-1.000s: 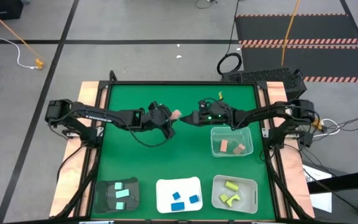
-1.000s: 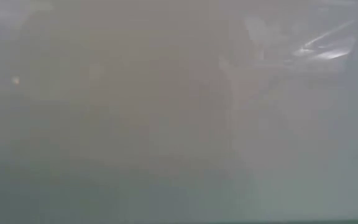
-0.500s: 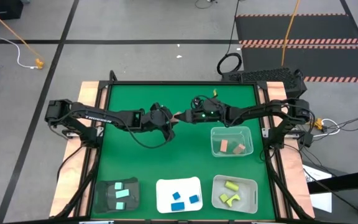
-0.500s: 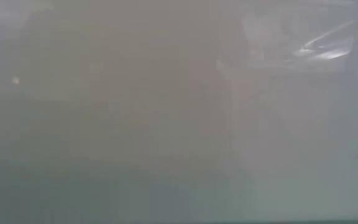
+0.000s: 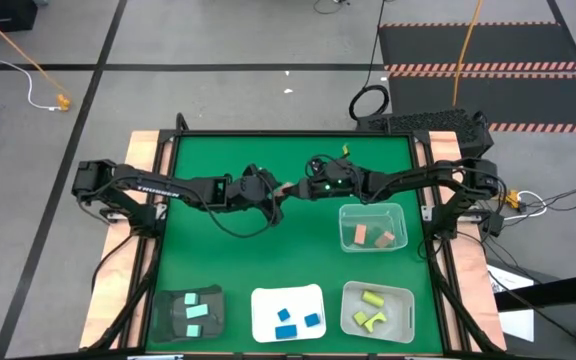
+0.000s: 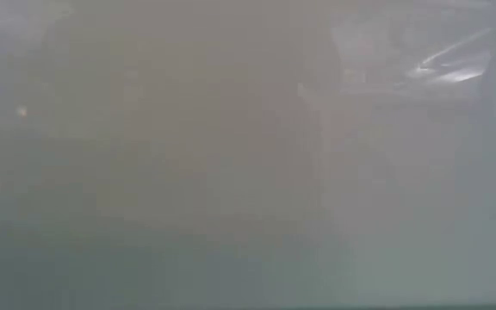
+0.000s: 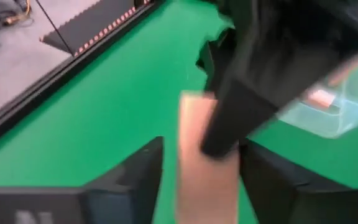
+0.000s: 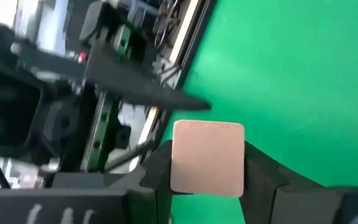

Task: Sort & place blocks by color
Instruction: Put the brown block into the transparent bin

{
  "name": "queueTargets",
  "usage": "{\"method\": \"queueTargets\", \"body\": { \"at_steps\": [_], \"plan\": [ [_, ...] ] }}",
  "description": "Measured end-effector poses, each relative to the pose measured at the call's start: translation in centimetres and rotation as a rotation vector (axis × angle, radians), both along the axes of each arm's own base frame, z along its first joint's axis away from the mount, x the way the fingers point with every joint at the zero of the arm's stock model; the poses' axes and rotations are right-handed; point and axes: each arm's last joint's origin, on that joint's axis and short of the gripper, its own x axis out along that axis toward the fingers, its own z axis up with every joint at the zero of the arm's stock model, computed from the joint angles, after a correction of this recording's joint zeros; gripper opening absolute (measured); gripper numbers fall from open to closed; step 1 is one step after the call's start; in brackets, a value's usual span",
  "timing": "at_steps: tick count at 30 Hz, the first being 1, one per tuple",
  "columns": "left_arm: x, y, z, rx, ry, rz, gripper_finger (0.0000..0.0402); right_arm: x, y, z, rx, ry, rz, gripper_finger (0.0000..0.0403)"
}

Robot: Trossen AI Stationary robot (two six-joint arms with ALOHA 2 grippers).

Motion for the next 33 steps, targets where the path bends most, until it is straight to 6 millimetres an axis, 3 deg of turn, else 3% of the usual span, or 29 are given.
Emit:
{"method": "queueTargets", "body": {
  "at_steps": [6, 12, 17, 23, 33],
  "plan": [
    [-0.1, -0.5, 0.1, -0.098, -0.039, 0.052, 0.0303, -1.7, -0.8, 1.2, -0.094, 0.082, 0.027, 0.0115],
    [-0.5, -1.3, 0.4, -0.159, -0.054, 0.056, 0.0360, -5.5, -0.4, 4.1, -0.243, 0.212, 0.117, 0.0115],
    [-1.2, -1.8, 1.7, -0.167, -0.080, 0.008, 0.0379, -8.8, 1.6, 5.4, -0.201, 0.318, 0.278, 0.0115],
    [-3.5, -1.7, 4.4, -0.182, -0.132, 0.003, 0.0380, -12.6, 4.0, 5.4, -0.132, 0.542, 0.379, 0.0115],
    [-8.8, -1.5, 9.7, -0.209, -0.313, -0.001, 0.0377, -15.2, 5.2, 4.7, -0.120, 0.742, 0.437, 0.0115]
  ]
}}
